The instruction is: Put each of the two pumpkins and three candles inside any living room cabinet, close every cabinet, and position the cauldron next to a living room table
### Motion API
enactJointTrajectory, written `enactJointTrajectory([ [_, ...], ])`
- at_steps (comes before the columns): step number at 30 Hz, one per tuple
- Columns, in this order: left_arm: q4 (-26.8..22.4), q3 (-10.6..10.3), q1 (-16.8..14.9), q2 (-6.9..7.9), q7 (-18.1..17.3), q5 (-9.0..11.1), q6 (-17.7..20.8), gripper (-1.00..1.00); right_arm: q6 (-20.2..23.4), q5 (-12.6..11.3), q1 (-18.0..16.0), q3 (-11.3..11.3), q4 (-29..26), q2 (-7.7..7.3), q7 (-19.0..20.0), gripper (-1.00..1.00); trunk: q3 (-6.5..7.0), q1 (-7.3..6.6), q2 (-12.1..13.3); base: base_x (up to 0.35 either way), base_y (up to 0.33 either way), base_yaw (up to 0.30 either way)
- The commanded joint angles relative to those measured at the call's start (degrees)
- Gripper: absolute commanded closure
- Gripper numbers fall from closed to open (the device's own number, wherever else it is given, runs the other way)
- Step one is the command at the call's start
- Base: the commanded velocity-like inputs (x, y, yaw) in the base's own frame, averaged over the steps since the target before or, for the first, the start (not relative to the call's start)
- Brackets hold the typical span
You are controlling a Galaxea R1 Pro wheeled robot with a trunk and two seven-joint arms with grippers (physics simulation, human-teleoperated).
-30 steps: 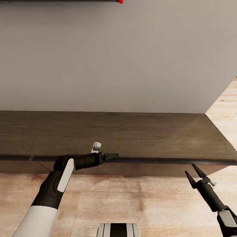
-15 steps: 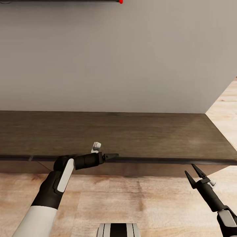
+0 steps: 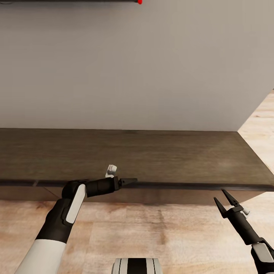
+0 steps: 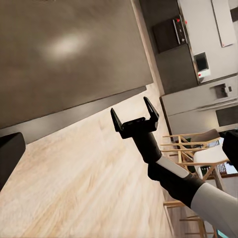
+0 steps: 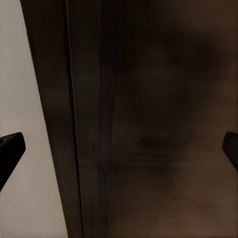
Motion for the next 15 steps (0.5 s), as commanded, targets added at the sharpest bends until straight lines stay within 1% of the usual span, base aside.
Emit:
enactJointTrajectory([
  [1, -0.01, 0.04, -0.02, -0.02, -0.19, -0.10, 0.20, -1.00, 0.45, -0.16, -0.04, -0.11, 0.03, 0.00, 0.12, -1.00, -0.04, 0.00, -0.01, 0.080, 0.000, 0.000],
  [6, -0.07, 0.04, 0.11, -0.03, -0.18, -0.10, 0.20, -1.00, 0.49, -0.22, -0.04, -0.12, 0.04, -0.02, 0.28, -1.00, -0.04, 0.00, -0.01, 0.066, 0.000, 0.000],
  [15, -0.74, 0.04, 0.41, -0.02, -0.08, -0.10, 0.20, -1.00, 0.51, -0.24, -0.04, -0.05, 0.04, 0.01, 0.47, -1.00, -0.04, 0.00, -0.01, 0.016, 0.000, 0.000],
])
